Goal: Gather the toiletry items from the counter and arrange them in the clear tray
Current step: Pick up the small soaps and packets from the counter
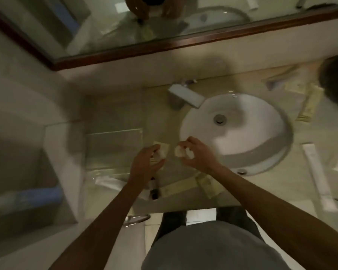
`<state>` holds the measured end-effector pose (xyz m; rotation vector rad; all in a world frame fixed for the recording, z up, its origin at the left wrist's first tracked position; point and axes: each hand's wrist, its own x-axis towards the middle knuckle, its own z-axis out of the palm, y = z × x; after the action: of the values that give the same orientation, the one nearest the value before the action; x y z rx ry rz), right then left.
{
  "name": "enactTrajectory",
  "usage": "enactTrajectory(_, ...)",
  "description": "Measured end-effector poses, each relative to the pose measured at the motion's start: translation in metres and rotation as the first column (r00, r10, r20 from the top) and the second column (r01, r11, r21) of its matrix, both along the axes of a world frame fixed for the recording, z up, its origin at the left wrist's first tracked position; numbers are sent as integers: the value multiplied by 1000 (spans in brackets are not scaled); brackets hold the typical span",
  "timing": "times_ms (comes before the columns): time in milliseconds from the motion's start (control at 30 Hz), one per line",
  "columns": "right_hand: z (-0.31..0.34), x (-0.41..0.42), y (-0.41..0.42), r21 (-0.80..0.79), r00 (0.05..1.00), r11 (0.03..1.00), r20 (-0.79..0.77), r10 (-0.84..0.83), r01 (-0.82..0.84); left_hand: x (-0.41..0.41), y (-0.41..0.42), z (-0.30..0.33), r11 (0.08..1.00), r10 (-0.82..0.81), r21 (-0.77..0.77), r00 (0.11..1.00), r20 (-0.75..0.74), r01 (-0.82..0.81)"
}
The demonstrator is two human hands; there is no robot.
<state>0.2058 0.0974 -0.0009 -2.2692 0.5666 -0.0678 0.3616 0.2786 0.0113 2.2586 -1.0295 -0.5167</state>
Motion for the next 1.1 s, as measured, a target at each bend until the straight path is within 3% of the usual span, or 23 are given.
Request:
enactTrajectory(200, 0, 96, 72, -142, 982, 973, 29, 186, -180, 112, 57, -18, 985, 81, 152, 997, -11, -78)
enactTrajectory(300, 1, 128, 91, -207, 963, 941, -32, 268, -268, 142, 56, -27, 979, -24, 204, 998, 55, 12)
enactTrajectory(433, -4, 158, 105, -346, 833, 761, -306, 462, -549, 155, 43, -35, 959, -224, 194, 971, 85, 205)
enactTrajectory(500, -4, 163, 106, -389, 762, 662, -429, 486, -641, 160, 36, -39, 954, -248, 189, 967, 61, 233)
enactTrajectory(567, -2, 164, 106, -399, 733, 624, -481, 482, -672, 164, 31, -43, 949, -274, 174, 960, 51, 262)
enactTrajectory(700, -2, 161, 112, -402, 744, 642, -501, 443, -653, 168, 27, -48, 951, -298, 80, 954, -6, 298)
enactTrajectory(867, -10, 159, 119, -455, 847, 725, -393, 358, -518, 166, 27, -52, 976, -217, -9, 974, -61, 217)
enactTrajectory(1100, -9, 159, 111, -386, 811, 721, -388, 438, -575, 153, 27, -50, 973, -232, -22, 970, -66, 232)
